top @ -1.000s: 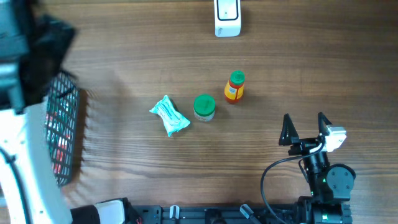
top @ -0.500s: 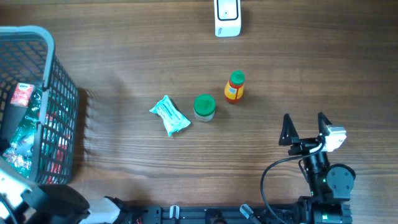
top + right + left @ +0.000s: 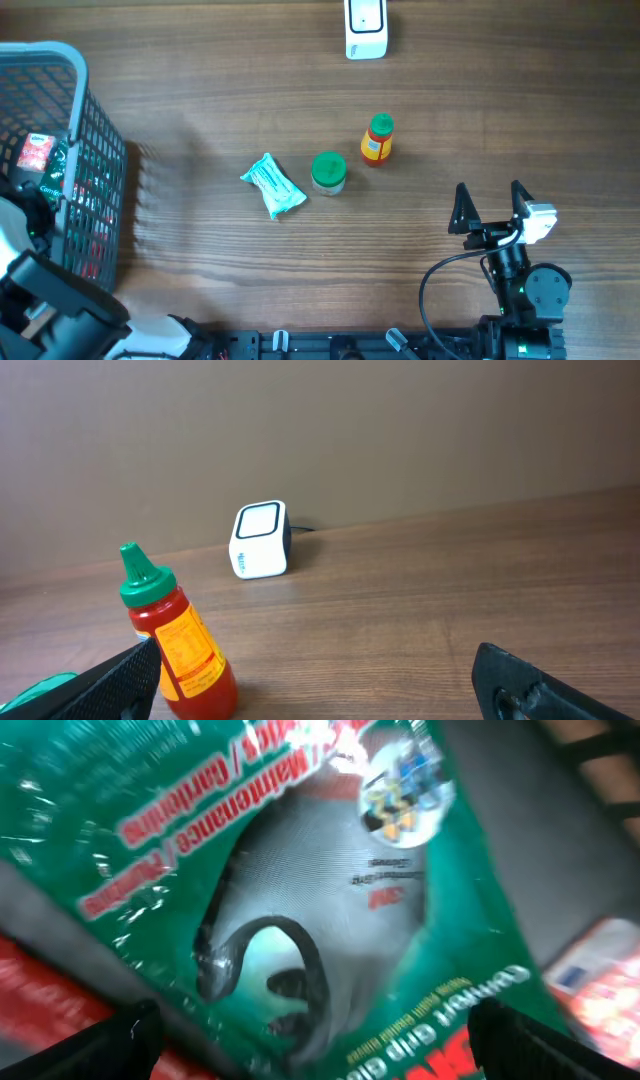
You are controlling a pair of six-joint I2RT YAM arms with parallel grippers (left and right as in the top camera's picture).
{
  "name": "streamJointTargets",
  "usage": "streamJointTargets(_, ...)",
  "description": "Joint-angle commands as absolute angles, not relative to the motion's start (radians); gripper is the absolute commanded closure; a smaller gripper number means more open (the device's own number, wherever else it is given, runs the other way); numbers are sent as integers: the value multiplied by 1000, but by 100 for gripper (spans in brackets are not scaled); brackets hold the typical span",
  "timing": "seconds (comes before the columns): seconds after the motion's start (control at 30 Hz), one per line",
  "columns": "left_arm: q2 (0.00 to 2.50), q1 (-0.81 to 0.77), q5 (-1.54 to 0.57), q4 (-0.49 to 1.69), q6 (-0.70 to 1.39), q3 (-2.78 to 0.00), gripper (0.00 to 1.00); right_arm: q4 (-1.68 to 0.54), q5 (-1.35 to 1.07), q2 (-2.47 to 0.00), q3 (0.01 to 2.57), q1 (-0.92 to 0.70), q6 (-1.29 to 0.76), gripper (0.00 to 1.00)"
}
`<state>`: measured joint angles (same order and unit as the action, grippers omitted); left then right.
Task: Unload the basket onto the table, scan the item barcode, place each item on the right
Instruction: 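Reach the left gripper into the basket and grasp the green 3M glove pack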
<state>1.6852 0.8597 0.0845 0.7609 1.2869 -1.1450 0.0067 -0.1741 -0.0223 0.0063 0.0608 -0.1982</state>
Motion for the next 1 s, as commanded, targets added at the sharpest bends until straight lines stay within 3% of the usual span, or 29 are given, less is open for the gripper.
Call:
streamJointTargets(0.0,1771,862,41,739,1300,-1119,0,10,-157,-23,5,65,-210,0)
streamJointTargets(0.2,1884,862,43,722,1298,-1119,0,10,-157,-23,5,65,-210,0)
streamJointTargets(0.23,1900,861,45,722,1295,-1119,4,10,-157,-23,5,65,-210,0)
streamJointTargets(0.4,1942,861,85,722,1283,-1094,94,10,-157,-23,5,65,-210,0)
streamJointTargets(0.67,1819,862,12,710,1156,-1149,96,10,-157,-23,5,65,-210,0)
streamJointTargets(0.97,1388,862,-97,736,1149,-1251,96,10,-157,-23,5,65,-210,0)
